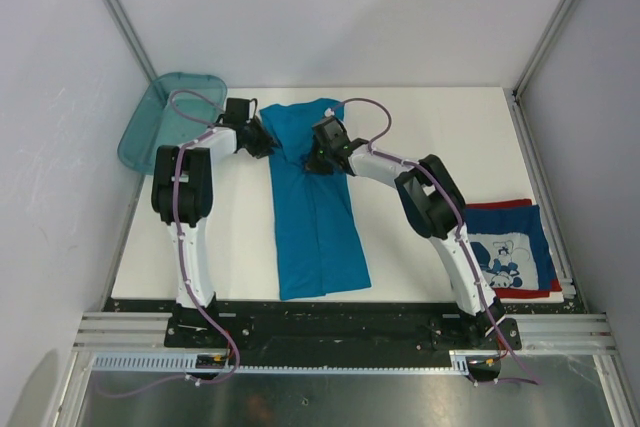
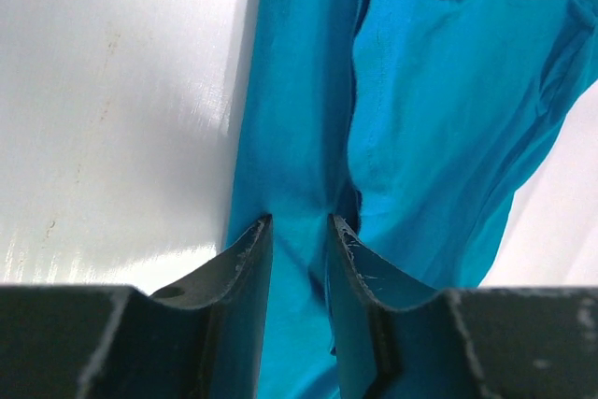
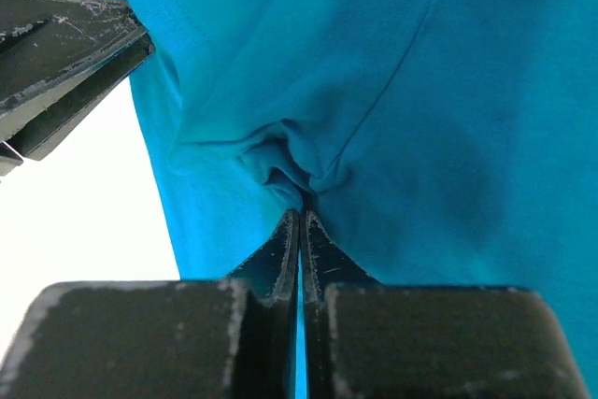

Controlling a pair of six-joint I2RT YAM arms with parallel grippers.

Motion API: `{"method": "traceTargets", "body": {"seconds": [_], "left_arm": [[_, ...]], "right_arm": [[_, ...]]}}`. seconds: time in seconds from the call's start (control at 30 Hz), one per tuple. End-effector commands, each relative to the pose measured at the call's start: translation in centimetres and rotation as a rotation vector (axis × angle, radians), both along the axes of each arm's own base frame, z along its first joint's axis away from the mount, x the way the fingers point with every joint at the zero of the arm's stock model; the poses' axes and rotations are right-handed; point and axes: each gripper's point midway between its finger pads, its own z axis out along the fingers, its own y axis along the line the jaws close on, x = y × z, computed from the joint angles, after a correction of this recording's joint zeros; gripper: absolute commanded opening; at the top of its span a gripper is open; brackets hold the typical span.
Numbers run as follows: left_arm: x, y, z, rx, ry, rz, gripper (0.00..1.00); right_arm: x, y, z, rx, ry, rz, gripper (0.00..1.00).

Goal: Fold and stack the t-shirts
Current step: Rotate the tshirt 90 degrees, then grab the bottom of the folded rectangular tshirt with both arms

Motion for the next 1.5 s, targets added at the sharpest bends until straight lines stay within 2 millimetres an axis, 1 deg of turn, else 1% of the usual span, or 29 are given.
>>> {"method": "traceTargets", "body": {"seconds": [0.0, 0.13, 0.2, 0.23, 0.3, 0.4, 0.5, 0.53, 0.57, 0.6, 0.63, 0.67, 0.7, 0.77, 0.87, 1.0, 1.1, 1.17, 1.27, 1.37, 1.47], "left_arm": [[0.9, 1.5, -0.3, 0.049, -0.014, -0.002, 0.36], [1.0, 1.5, 0.3, 0.045, -0.026, -0.015, 0.37], [1.3, 1.2, 1.0, 0.04, -0.045, -0.033, 0.39], [1.5, 1.1, 1.5, 0.035, -0.058, -0.045, 0.4], [1.9, 0.7, 2.9, 0.022, -0.09, -0.068, 0.43], [2.4, -0.1, 5.9, -0.009, -0.153, -0.111, 0.48], [2.1, -0.9, 9.5, -0.032, -0.217, -0.152, 0.52], [1.6, -1.2, 10.4, -0.035, -0.231, -0.162, 0.52], [0.7, -1.3, 11.0, -0.036, -0.234, -0.17, 0.52], [-0.3, -1.6, 11.9, -0.036, -0.245, -0.176, 0.52], [-1.5, -1.7, 12.4, -0.035, -0.244, -0.18, 0.52], [-2.9, -2.0, 12.8, -0.035, -0.241, -0.183, 0.51], [-4.6, -2.2, 12.9, -0.034, -0.234, -0.186, 0.51], [-8.4, -3.0, 12.6, -0.026, -0.21, -0.198, 0.49], [-14.8, -3.9, 11.1, -0.008, -0.154, -0.201, 0.45], [-23.7, -4.5, 8.2, 0.002, -0.072, -0.188, 0.39], [-29.4, -5.0, 6.4, 0.015, -0.029, -0.206, 0.37], [-32.6, -5.2, 5.1, 0.01, 0.004, -0.216, 0.36], [-36.5, -5.5, 3.4, -0.005, 0.045, -0.232, 0.35], [-38.7, -5.4, 1.9, 0.017, 0.074, -0.225, 0.34], [-40.2, -5.3, 0.7, 0.046, 0.106, -0.224, 0.34]], "right_arm": [[0.6, -0.7, 3.1, -0.015, -0.062, -0.02, 0.0], [0.4, -0.4, 2.8, -0.023, -0.055, -0.005, 0.0], [0.3, -0.3, 3.2, -0.023, -0.06, 0.006, 0.06], [0.3, -0.2, 3.5, -0.023, -0.065, 0.011, 0.11], [0.2, 0.0, 4.5, -0.02, -0.077, 0.025, 0.21], [0.0, 0.4, 6.3, -0.014, -0.098, 0.05, 0.3], [-0.5, 0.6, 8.7, -0.002, -0.119, 0.069, 0.34], [-0.9, 0.5, 9.4, 0.002, -0.123, 0.072, 0.35], [-1.2, 0.2, 10.2, 0.005, -0.127, 0.073, 0.35], [-1.7, -0.1, 10.9, 0.007, -0.129, 0.072, 0.35], [-2.3, -0.6, 11.5, 0.008, -0.129, 0.069, 0.35], [-3.1, -1.3, 11.6, 0.003, -0.12, 0.065, 0.35], [-4.1, -2.0, 11.8, -0.002, -0.112, 0.063, 0.35], [-6.2, -3.7, 11.9, -0.013, -0.091, 0.056, 0.35], [-10.3, -6.6, 11.3, -0.046, -0.035, 0.054, 0.35], [-16.9, -10.0, 10.1, -0.113, 0.026, 0.073, 0.35], [-21.1, -12.3, 9.6, -0.113, 0.058, 0.069, 0.34], [-23.6, -13.9, 9.2, -0.105, 0.081, 0.063, 0.34], [-26.4, -15.7, 8.8, -0.093, 0.097, 0.057, 0.35], [-28.3, -16.6, 7.8, -0.095, 0.123, 0.062, 0.35], [-29.7, -16.8, 6.6, -0.096, 0.148, 0.073, 0.34]]}}
